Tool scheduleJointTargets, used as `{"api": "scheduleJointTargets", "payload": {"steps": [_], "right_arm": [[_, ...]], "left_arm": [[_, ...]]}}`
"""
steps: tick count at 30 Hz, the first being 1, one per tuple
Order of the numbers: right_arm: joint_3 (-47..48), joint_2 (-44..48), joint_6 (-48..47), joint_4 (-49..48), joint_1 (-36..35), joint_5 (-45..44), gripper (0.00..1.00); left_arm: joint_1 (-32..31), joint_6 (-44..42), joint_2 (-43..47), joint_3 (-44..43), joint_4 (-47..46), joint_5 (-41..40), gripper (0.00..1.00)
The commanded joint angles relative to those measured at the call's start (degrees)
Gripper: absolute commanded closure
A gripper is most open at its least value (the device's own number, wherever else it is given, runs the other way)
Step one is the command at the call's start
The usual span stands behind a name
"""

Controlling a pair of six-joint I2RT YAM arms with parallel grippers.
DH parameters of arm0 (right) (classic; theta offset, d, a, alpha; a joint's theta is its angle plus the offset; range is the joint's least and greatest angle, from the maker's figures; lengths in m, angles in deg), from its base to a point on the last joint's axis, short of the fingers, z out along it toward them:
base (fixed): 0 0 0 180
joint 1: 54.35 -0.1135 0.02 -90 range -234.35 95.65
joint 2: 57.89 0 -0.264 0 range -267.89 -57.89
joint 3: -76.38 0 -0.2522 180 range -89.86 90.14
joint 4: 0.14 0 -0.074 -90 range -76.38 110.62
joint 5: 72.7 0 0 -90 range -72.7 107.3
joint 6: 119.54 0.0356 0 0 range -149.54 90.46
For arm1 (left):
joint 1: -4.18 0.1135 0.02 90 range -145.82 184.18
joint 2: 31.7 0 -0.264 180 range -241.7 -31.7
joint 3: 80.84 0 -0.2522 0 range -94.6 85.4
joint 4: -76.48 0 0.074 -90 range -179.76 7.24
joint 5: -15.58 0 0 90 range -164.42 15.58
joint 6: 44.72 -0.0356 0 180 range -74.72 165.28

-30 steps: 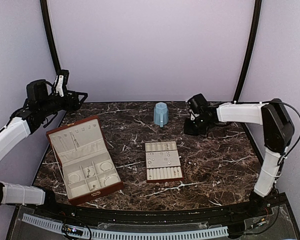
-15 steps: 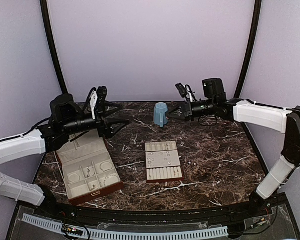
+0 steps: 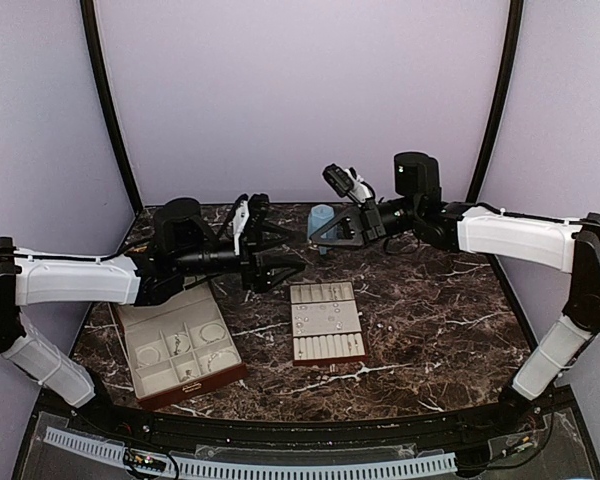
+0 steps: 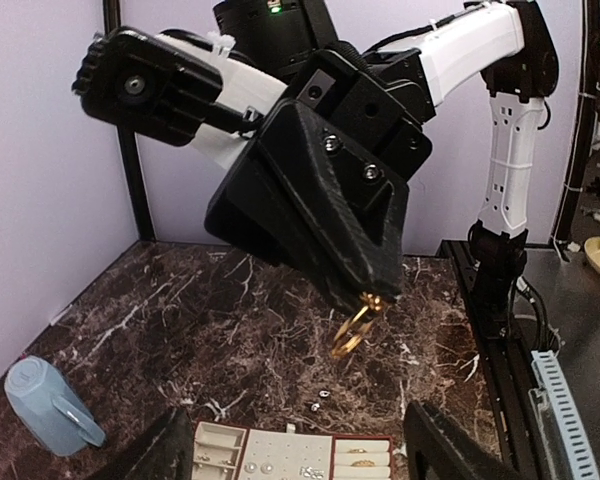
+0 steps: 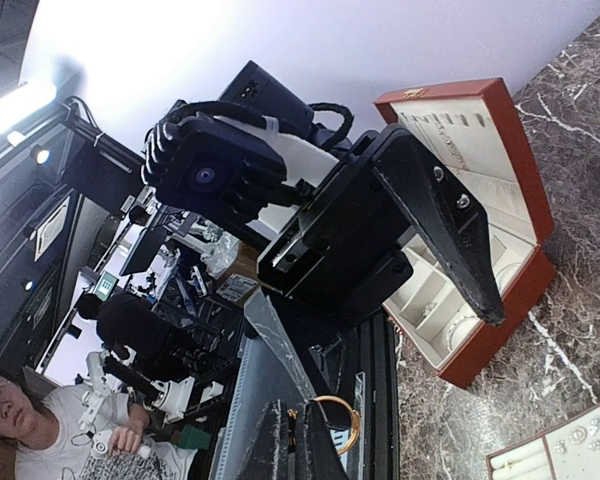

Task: Organize the mixed jewelry
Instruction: Pass from the right arm to the left

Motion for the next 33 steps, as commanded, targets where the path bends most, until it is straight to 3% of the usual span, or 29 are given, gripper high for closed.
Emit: {"api": "scheduleJointTargets", "payload": {"steps": [1,4,8,13,33], "right_arm": [[1.43,-0.40,1.47,-4.35,-0.79,3.56,1.00],[1.75,-0.88,1.83,-4.60,-1.09,4.21,1.00],[2.11,-1.26,2.13,-4.84,-1.50,4.50,1.00],[2.40,-1.79,2.14,-4.56,-2.01,4.59,1.00],[2.49,-2.24,0.78,-3.01,-2.08,3.98,1.00]], "left_arm": [[-0.56,-0.31,1.18,-2.09,-3.12,3.15,0.29],[-0.63,0.41,0.89,-2.60,-3.03,5.65,0.44],[-1.01,0.40,0.13,-3.94,-1.10,7.95,0.54],[-1.46,0.65,-0.78,-4.85,-0.50,8.66,0.58],[-1.94,1.48,-0.97,-4.97,0.34,9.30,0.89]]}}
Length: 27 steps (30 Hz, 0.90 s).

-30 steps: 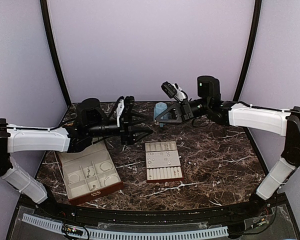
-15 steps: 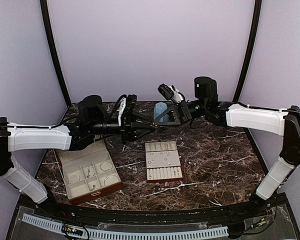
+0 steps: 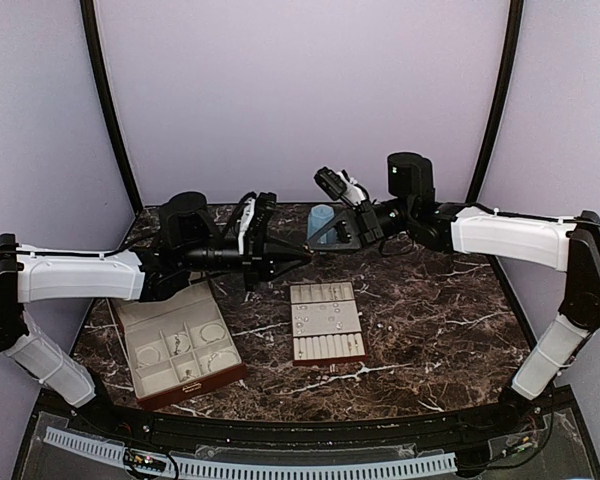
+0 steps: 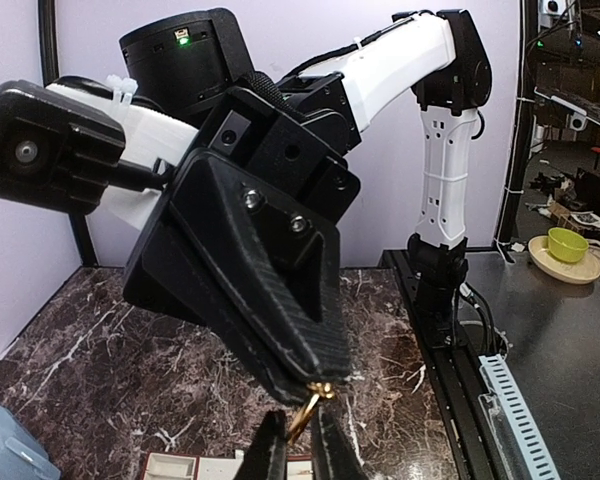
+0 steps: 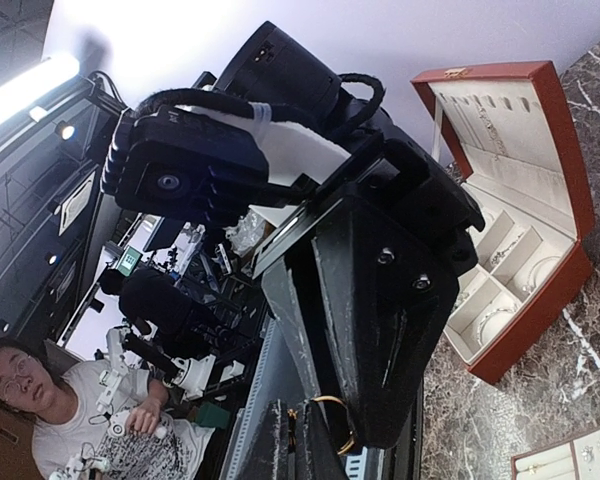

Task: Organize the mixed jewelry
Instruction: Pass from the right arm to the left

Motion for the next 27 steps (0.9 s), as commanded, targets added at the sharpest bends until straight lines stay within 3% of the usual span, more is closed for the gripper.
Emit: {"api": "scheduleJointTargets", "payload": {"steps": [1,7,12,13,18,20,23,27], "right_arm": [[1.37,-0.61,-0.95,-0.90,-0.26,-0.04,1.00],[1.87,-0.89,-2.76,1.28,-0.22,-0.40,1.00],[2.12,-1.67,-4.77,3.30,-0.10,-0.74,1.00],[2.19,-1.69,-5.25,3.71,0.04,-1.11,0.97],[2.35,0.28,-11.57,10.81,2.88,-7.42,0.63],[1.00,1.88,-11.60,10.28,4.54,-10.29,0.55],[-1.57,4.44,-8.91,6.65,5.94,-14.88,0.49],[-0.53,7.00,-16.50,15.46,4.71,-25.88,0.48]], "left_arm": [[-0.39,0.31,0.55,-1.23,-0.16,0.98,0.91],[-0.41,1.44,0.89,-1.15,0.11,1.26,1.00],[-0.46,5.52,0.81,-0.92,-0.12,3.81,1.00],[-0.38,7.07,0.83,-0.76,-0.32,4.37,1.00],[-0.11,11.42,1.55,0.34,1.56,2.42,1.00],[0.46,13.58,1.53,0.66,2.68,2.70,1.00],[2.67,18.68,1.02,0.79,4.25,5.66,1.00],[6.47,22.93,-0.23,0.75,6.32,10.24,1.00]]}}
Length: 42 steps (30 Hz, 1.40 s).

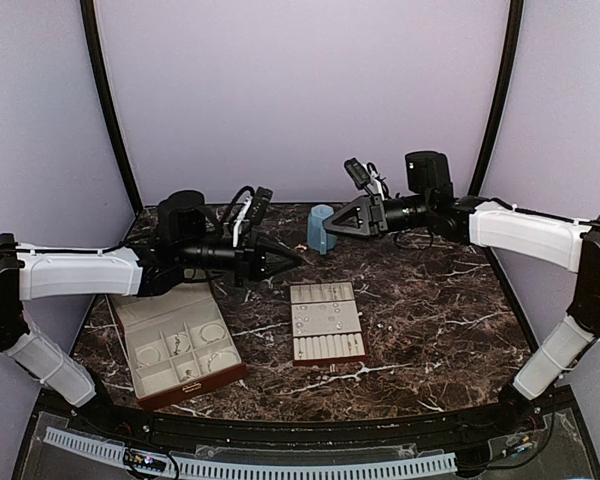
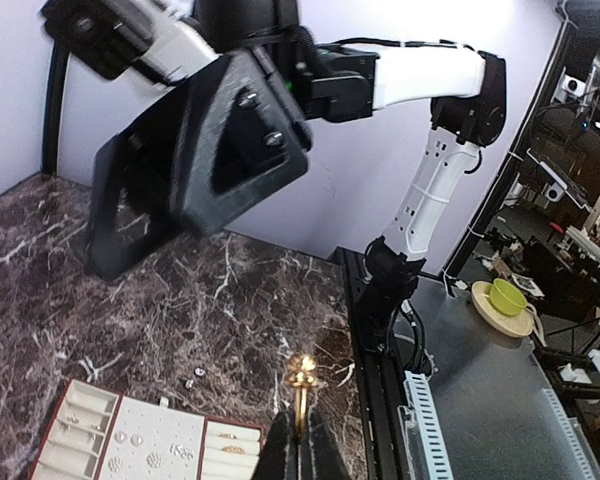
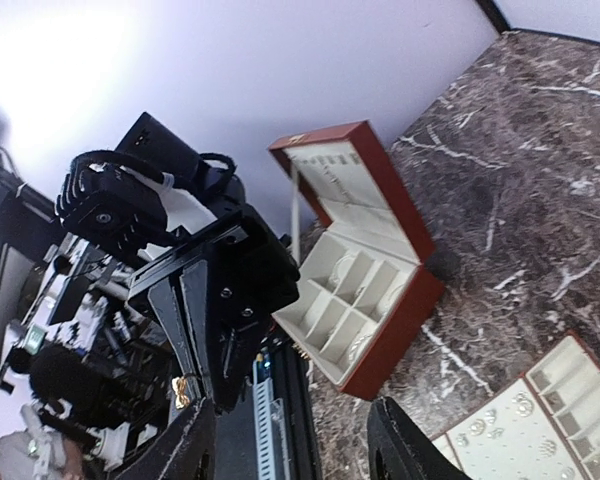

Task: Organize the mixed jewelry
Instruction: Pass from the right arm to the left, then pass from the left arm to the right

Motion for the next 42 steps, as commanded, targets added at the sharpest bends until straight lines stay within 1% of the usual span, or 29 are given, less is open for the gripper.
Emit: {"api": "scheduleJointTargets", "payload": {"steps": [1,4,6,11,14,18,25,29,33,39,42], "right_arm": [[0.66,5.08,-8.28,6.90,-2.09,-14.33,0.48],[0.88,6.21,-10.71,8.71,-4.46,-19.19,0.49],[1.36,6.32,-12.24,9.60,-6.36,-21.22,0.49],[4.33,3.49,-15.18,14.22,-10.25,-22.73,0.51],[6.57,1.14,-17.01,17.83,-12.60,-23.10,0.56],[8.96,-1.38,-18.77,21.46,-14.69,-23.90,0.62],[9.30,-2.87,-18.93,22.06,-15.42,-22.00,0.65],[9.43,-3.47,-18.66,22.12,-15.37,-21.09,0.73],[9.47,-3.89,-18.73,21.82,-15.37,-20.93,0.76],[9.83,-4.37,-18.39,21.18,-15.37,-20.09,0.85],[9.70,-4.28,-17.94,20.94,-15.37,-19.66,0.87]], "left_arm": [[4.12,6.66,-1.02,-0.06,4.28,6.28,1.00],[5.38,3.67,-2.85,-2.62,11.96,7.57,1.00],[5.44,2.00,-4.05,-4.36,14.43,8.35,1.00],[5.51,-0.90,-4.78,-4.56,16.07,9.88,1.00],[5.51,-2.53,-4.81,-4.90,17.99,10.36,1.00],[5.49,-3.24,-4.72,-4.76,17.79,11.83,1.00],[5.43,-3.71,-4.45,-4.46,17.67,13.05,1.00],[5.46,-3.91,-4.30,-4.40,17.52,13.30,1.00],[5.50,-3.96,-4.20,-4.40,17.55,13.61,1.00],[5.40,-4.52,-4.13,-4.40,18.09,13.22,1.00],[5.40,-4.60,-4.14,-4.39,18.15,13.31,1.00]]}}
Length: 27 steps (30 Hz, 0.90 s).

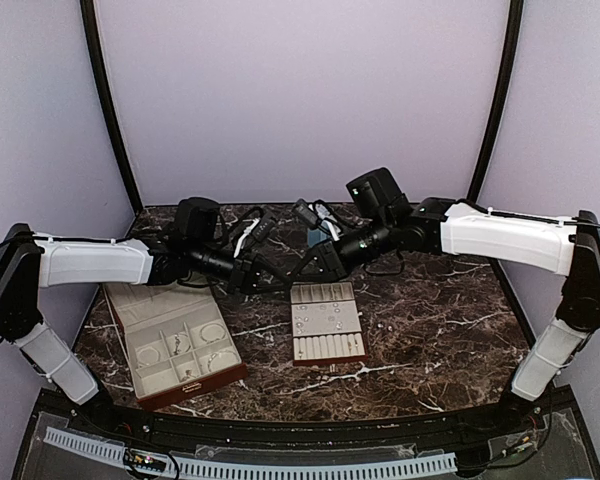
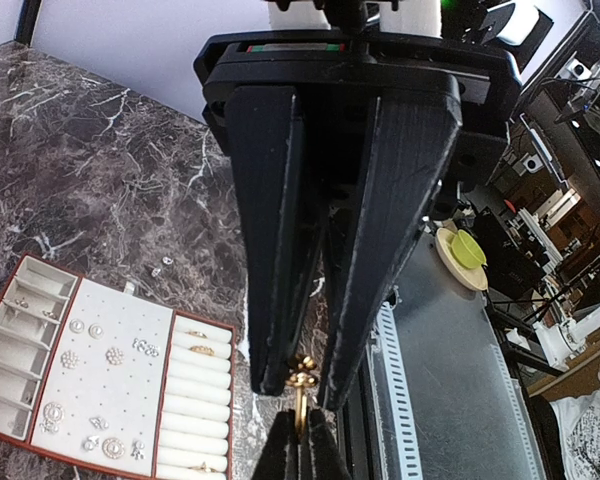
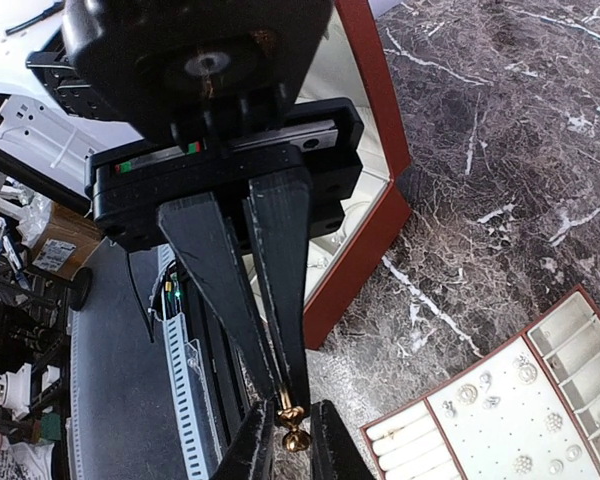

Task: Organize the mixed jewelry
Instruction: Pass from the left arm to the right

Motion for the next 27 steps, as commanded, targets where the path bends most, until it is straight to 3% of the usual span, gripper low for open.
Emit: {"api": "scheduleJointTargets", "payload": {"steps": [1,11,17,23,26,27], "right_arm": [[1.74,-0.27,0.48,-2.08,-0.34,1.54,0.87],[1.57,0.16,1.27,-3.09,-0.27,3.21,0.92],[1.34,0.47,1.65,-3.64,-0.08,4.20,1.00],[0.31,1.48,2.51,-4.54,0.31,3.79,1.00],[-0.29,2.43,3.19,-4.42,0.65,1.66,1.00],[-0.58,2.87,3.53,-4.21,0.82,0.46,1.00]], "left_arm": [[-0.20,-1.28,1.52,-1.38,0.50,1.05,1.00],[-0.17,-1.33,1.43,-1.17,0.47,1.03,1.00],[-0.21,-1.55,1.44,-1.03,0.55,0.76,1.00],[-0.19,-3.09,1.64,-1.00,1.63,-0.77,1.00],[-0.19,-3.97,2.02,-1.32,2.62,-2.04,0.80],[-0.20,-4.47,2.32,-1.70,2.94,-2.27,0.68]]}}
